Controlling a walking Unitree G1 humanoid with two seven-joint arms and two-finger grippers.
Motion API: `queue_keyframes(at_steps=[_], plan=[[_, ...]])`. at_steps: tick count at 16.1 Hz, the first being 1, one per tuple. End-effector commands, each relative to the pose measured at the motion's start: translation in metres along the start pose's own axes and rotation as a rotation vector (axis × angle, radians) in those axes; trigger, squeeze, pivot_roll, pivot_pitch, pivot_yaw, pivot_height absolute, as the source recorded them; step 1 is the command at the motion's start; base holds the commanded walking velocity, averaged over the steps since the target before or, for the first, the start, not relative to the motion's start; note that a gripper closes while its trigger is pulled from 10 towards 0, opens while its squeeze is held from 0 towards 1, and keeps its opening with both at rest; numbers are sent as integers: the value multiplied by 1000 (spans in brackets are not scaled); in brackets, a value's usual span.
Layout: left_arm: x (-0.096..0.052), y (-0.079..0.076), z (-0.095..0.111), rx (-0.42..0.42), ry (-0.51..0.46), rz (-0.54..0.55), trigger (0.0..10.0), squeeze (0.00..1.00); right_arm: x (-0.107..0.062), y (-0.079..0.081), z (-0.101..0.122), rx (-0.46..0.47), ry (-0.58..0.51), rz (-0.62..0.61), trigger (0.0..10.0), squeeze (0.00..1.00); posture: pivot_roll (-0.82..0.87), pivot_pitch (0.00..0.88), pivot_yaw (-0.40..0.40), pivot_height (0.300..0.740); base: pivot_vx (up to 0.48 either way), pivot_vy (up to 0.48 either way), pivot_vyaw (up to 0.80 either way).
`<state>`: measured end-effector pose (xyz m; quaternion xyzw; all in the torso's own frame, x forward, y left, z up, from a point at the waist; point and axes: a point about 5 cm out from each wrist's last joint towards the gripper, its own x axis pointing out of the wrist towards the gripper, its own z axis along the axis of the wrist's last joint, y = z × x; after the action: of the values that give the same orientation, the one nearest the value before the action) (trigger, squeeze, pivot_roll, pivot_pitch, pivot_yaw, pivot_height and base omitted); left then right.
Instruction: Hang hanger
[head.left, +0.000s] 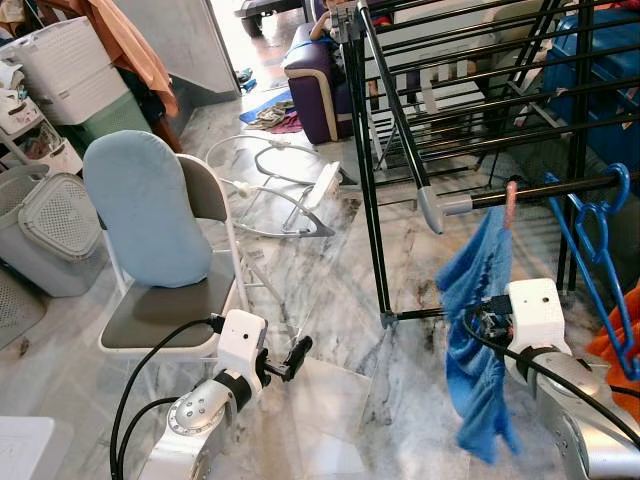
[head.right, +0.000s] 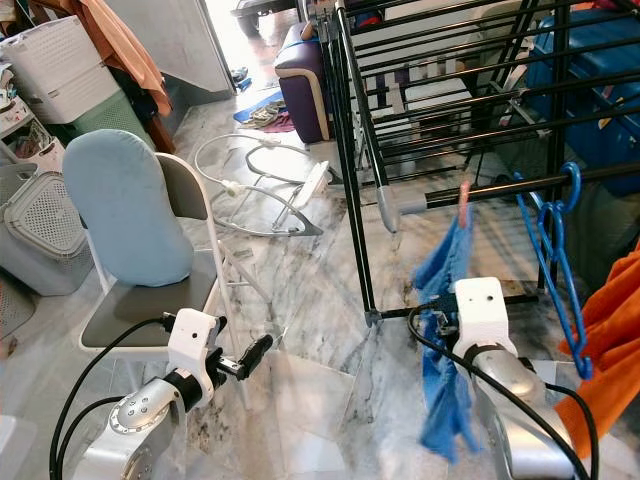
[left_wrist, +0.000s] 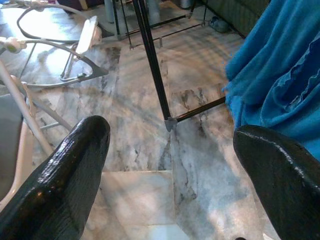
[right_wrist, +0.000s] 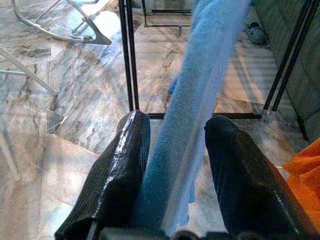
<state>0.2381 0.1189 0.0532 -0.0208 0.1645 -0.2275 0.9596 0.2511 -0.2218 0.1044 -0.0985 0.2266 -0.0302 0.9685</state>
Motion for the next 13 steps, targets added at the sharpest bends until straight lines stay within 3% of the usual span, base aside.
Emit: queue_keyframes(at_steps=[1,6,13], plan=[[-3,5,-2,16,17,21,10000,0,-1,6,-3,6,16,23,0,0,-197,0,171,740,0,0,0],[-2,5,-2,17,19,19,10000,0,0,10,-2,8,8,58,0,0,-198,0,170,740,0,0,0],[-1,6,-2,19,20,19,10000,0,-3,36,3,4,-23,227,0,0,-198,0,170,740,0,0,0]])
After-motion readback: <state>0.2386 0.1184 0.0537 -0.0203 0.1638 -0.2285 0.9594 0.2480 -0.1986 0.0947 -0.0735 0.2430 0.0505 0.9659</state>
